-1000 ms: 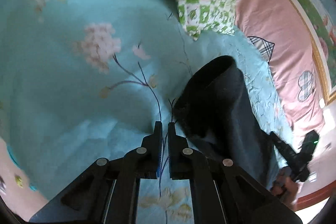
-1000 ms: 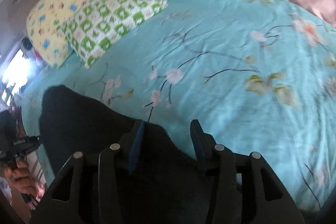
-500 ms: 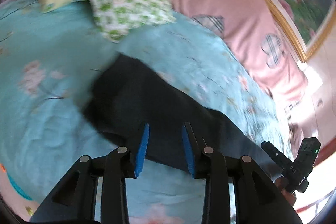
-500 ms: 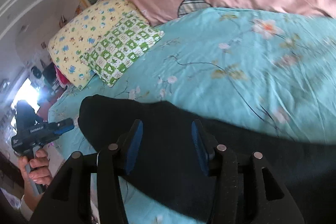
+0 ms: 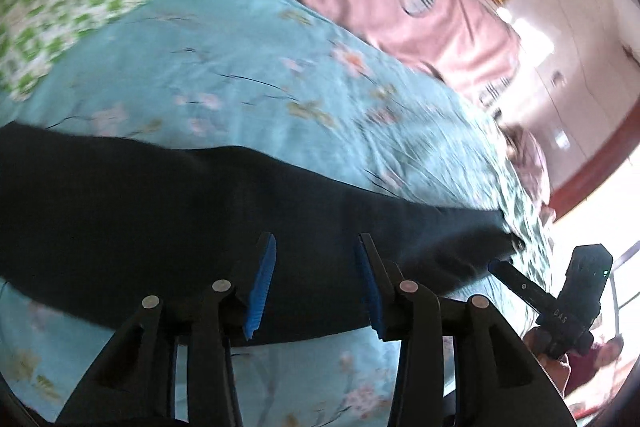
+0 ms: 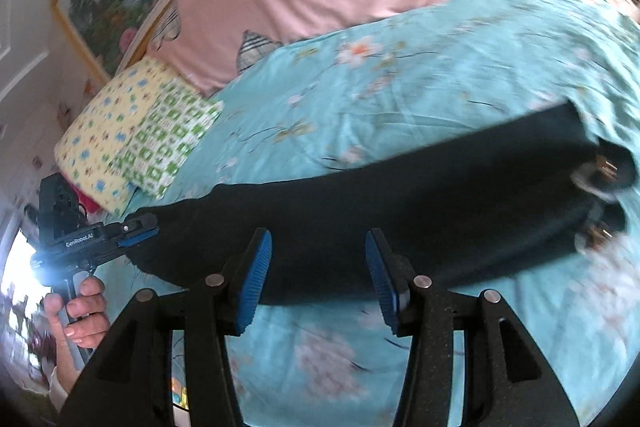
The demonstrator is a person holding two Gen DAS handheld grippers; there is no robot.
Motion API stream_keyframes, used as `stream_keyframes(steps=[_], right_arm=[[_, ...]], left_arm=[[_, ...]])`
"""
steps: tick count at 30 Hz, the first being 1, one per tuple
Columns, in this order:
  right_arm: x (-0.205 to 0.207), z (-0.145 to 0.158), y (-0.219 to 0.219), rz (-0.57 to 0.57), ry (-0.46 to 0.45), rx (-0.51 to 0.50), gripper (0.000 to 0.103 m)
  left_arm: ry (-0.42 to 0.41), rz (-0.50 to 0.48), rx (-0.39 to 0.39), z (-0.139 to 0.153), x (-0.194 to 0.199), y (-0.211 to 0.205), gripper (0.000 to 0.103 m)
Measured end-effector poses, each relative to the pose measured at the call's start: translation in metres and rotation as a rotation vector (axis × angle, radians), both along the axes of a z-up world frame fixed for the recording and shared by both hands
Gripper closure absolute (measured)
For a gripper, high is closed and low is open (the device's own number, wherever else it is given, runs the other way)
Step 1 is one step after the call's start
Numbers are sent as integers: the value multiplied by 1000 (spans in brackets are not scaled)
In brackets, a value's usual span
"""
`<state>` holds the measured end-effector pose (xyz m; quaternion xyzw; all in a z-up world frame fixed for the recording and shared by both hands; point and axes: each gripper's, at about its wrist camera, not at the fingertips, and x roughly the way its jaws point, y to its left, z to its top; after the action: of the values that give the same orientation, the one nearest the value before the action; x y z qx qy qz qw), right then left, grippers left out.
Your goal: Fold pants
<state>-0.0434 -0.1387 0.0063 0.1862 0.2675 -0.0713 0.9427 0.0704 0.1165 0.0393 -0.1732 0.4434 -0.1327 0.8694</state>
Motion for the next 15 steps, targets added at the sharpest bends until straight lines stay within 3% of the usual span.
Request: stream_keyframes(steps=[12,15], right_arm=[[-52,-9,-37,-171,-15,72,52],[-62,-11,-46,-231,-17,88,52]], left_arm=[[-6,-213,48,3,32,-86,57],[-7,-259,61,3,39,-103,51]])
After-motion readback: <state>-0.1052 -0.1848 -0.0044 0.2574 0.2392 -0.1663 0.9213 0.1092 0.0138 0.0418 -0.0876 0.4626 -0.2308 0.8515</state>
